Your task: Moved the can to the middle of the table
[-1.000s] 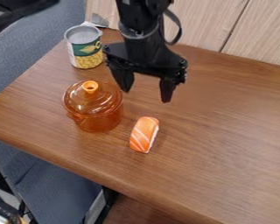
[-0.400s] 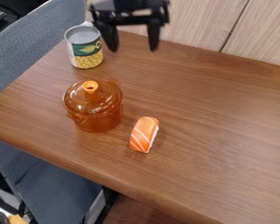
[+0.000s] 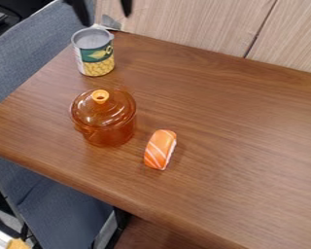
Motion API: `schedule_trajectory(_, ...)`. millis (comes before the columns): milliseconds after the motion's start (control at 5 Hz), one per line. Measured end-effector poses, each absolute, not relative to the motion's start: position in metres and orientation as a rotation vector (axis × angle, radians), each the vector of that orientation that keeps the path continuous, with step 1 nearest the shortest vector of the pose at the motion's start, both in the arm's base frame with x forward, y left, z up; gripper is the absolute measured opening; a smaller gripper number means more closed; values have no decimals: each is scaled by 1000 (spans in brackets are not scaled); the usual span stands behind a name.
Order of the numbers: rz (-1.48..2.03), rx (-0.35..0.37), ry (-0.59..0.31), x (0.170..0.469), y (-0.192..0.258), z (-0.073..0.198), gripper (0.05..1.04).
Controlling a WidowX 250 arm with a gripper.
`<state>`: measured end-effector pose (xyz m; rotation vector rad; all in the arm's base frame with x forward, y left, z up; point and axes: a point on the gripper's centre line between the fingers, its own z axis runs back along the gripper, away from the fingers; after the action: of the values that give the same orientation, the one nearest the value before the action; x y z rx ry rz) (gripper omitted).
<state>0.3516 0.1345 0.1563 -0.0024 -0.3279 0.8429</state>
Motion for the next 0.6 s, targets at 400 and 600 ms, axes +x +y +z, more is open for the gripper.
schedule_trajectory(400,1184,46,-365,362,198,147,999)
schedule_trajectory(600,1294,88,-336,373,224,130,999)
